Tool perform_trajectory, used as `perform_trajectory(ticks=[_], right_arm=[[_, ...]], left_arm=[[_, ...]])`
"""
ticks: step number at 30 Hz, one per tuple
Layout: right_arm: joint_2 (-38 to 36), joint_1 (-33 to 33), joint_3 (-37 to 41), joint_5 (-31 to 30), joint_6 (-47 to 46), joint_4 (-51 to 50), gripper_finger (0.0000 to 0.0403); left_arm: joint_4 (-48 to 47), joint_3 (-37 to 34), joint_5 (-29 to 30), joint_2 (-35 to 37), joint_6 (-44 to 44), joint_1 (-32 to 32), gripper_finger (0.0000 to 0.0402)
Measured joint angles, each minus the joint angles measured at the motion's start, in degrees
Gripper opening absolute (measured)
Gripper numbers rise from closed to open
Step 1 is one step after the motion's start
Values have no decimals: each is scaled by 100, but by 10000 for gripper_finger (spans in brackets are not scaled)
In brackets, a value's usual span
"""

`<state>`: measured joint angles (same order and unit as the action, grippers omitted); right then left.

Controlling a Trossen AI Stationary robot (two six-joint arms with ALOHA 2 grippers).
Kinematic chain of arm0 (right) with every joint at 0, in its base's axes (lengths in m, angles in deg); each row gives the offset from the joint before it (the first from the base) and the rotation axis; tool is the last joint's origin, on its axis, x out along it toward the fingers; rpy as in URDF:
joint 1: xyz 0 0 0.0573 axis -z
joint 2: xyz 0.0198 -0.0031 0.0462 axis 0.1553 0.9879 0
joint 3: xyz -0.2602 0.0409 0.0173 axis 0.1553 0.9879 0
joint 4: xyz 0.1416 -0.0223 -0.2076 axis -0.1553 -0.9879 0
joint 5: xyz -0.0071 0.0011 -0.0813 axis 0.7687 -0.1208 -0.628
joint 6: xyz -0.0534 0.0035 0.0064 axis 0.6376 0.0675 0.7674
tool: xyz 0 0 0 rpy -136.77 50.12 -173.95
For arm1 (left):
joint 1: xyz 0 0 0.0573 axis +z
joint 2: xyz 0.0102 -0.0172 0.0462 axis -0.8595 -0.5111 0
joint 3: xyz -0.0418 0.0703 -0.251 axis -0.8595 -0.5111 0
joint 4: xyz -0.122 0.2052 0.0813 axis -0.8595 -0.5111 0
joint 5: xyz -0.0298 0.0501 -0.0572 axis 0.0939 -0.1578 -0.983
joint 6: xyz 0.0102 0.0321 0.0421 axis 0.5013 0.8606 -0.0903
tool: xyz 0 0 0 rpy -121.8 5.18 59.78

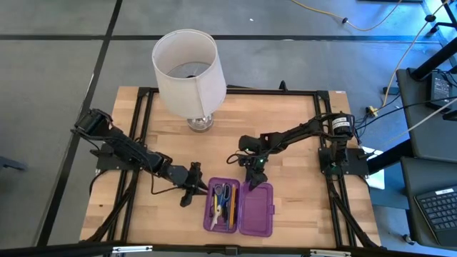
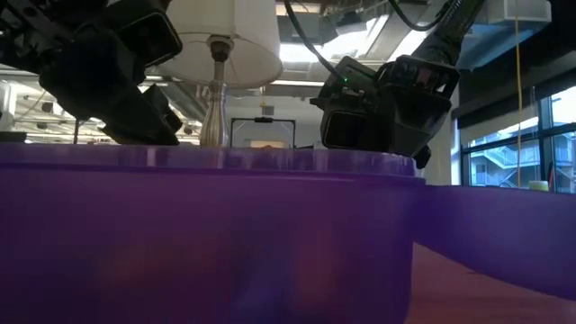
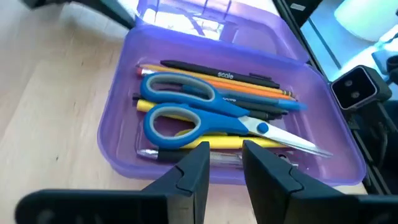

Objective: Pick & place school supplies into a supply box
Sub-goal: Close the violet supply box

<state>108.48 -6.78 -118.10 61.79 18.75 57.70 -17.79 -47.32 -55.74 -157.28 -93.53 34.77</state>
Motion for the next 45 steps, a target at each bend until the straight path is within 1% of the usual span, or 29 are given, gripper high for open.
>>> perform_trajectory(ticks=[6, 13, 18, 21, 31, 36, 42, 45], right_arm=[[0, 0, 0, -9, -16, 6, 334], [0, 0, 4, -11, -45, 46, 334], [0, 0, 4, -11, -47, 63, 334], [0, 0, 4, -15, -40, 68, 334], [0, -2, 4, -9, -16, 68, 334], [7, 13, -9, 369, 7, -119, 334], [-1, -2, -13, 539, -8, -521, 334], [0, -2, -9, 884, -49, -754, 334]], left_arm=[[-61, 0, -221, -1, 140, 159, 88], [-37, 9, -326, -1, 284, 333, 88], [-503, 347, -350, -255, 360, 328, 88], [-906, 559, -279, -426, 429, 328, 88], [-905, 597, -85, -462, 436, 323, 88], [-1038, 597, -73, -459, 226, 323, 88], [-1147, 599, 83, -451, -11, 322, 88], [-1159, 599, 85, -451, -83, 323, 88]])
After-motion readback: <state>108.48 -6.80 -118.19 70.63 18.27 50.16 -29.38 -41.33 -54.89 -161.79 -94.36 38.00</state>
